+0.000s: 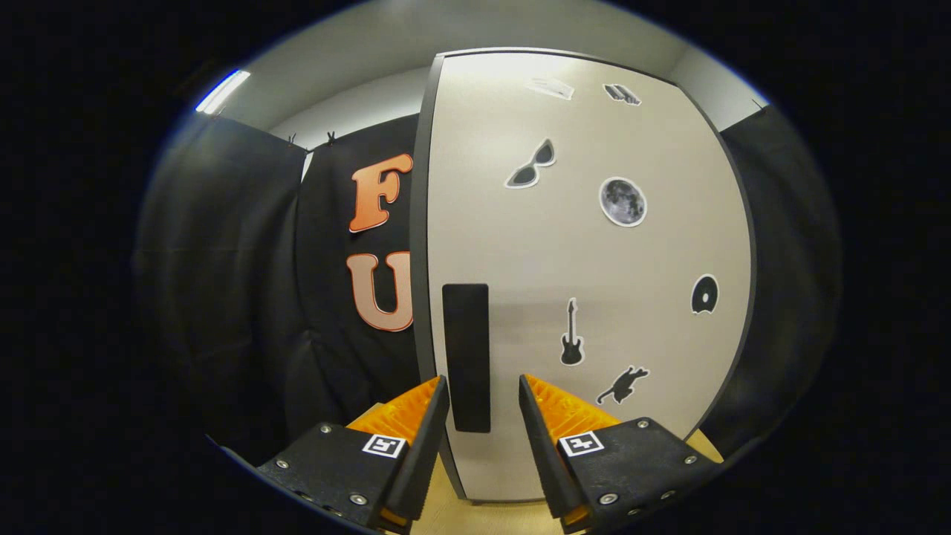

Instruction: Open the shoe cabinet door, grab the shoes and put them into the shoe cabinet, then close the shoe cabinet door.

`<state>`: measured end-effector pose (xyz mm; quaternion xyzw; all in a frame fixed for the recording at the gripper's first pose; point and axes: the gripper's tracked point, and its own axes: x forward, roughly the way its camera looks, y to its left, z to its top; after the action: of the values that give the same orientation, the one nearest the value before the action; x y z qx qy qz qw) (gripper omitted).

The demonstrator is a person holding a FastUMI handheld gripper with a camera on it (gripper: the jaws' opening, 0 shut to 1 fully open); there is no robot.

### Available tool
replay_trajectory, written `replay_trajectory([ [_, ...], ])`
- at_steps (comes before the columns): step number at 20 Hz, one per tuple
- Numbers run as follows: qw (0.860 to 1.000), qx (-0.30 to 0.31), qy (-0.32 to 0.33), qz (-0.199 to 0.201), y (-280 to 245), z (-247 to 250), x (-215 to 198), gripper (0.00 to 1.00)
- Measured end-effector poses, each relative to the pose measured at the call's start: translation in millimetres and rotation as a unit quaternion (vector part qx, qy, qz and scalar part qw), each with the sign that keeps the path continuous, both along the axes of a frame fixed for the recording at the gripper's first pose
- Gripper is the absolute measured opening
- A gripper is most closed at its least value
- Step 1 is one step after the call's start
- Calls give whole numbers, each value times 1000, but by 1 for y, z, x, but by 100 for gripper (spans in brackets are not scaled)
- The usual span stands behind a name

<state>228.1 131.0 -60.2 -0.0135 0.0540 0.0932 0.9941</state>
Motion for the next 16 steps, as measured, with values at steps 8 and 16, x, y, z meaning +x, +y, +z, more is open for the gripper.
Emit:
replay_trajectory([
  [8,999,-4,-5,-46,-56,20,-88,62],
  [16,996,-10,5,-85,-98,31,-163,64],
])
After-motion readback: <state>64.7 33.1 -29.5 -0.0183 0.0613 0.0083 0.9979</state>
